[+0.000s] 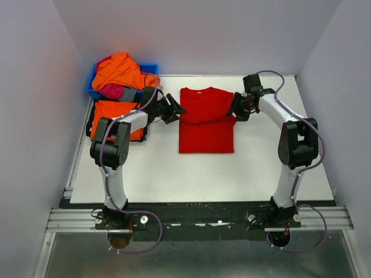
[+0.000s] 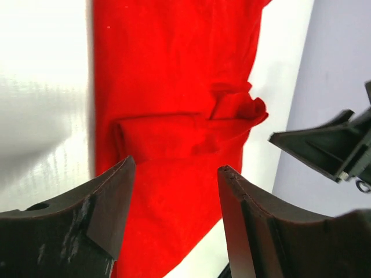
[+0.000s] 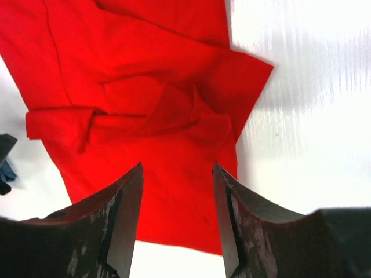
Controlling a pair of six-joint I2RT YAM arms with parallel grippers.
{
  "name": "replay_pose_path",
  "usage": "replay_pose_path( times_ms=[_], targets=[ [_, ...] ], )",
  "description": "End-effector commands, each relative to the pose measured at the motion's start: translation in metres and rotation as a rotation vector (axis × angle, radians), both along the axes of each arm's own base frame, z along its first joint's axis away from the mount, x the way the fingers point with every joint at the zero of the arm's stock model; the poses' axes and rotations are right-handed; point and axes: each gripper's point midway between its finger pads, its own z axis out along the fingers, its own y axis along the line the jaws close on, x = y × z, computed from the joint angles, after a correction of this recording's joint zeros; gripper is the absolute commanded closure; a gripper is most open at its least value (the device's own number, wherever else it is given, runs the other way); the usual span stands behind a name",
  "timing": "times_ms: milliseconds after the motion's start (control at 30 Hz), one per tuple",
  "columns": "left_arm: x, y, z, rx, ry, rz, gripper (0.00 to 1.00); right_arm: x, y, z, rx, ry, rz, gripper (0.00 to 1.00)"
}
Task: Fold and stack the t-shirts
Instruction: Fold the folded rectangular tshirt in 1/3 of the way
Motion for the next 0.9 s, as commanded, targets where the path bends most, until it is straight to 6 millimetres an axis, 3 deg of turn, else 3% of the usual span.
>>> replay_pose_path(
  times_ms=[0,100,300,400,567,733,867],
  targets=[
    [-0.007,0.017,0.021,0.095,-0.067,0.019,0.3,-0.016,-0.011,0.035,-0.01,-0.103,-0.005,0.4],
    [-0.034,0.026,0.018,0.134,-0.069,0.037,0.3,-0.044,-0.012,0.037,0.013,-0.136,0.02,0.43],
    [-0.102,0.026,-0.005,0.19,-0.042,0.006,0.37,-0.104,-0.012,-0.004,0.047,-0.067,0.064,0.53],
    [-0.118,0.028,-0.012,0.208,-0.036,-0.003,0.41,-0.12,-0.01,-0.021,0.054,-0.039,0.08,0.57],
    [-0.13,0.03,-0.029,0.243,-0.015,-0.021,0.46,-0.134,-0.011,-0.041,0.044,-0.005,0.086,0.59],
    [-0.124,0.024,-0.036,0.272,-0.027,-0.054,0.6,-0.128,-0.015,-0.047,0.014,-0.002,0.081,0.63],
    [-0.12,0.014,-0.037,0.289,-0.036,-0.086,0.59,-0.119,-0.016,-0.048,-0.006,-0.011,0.085,0.68]
  ],
)
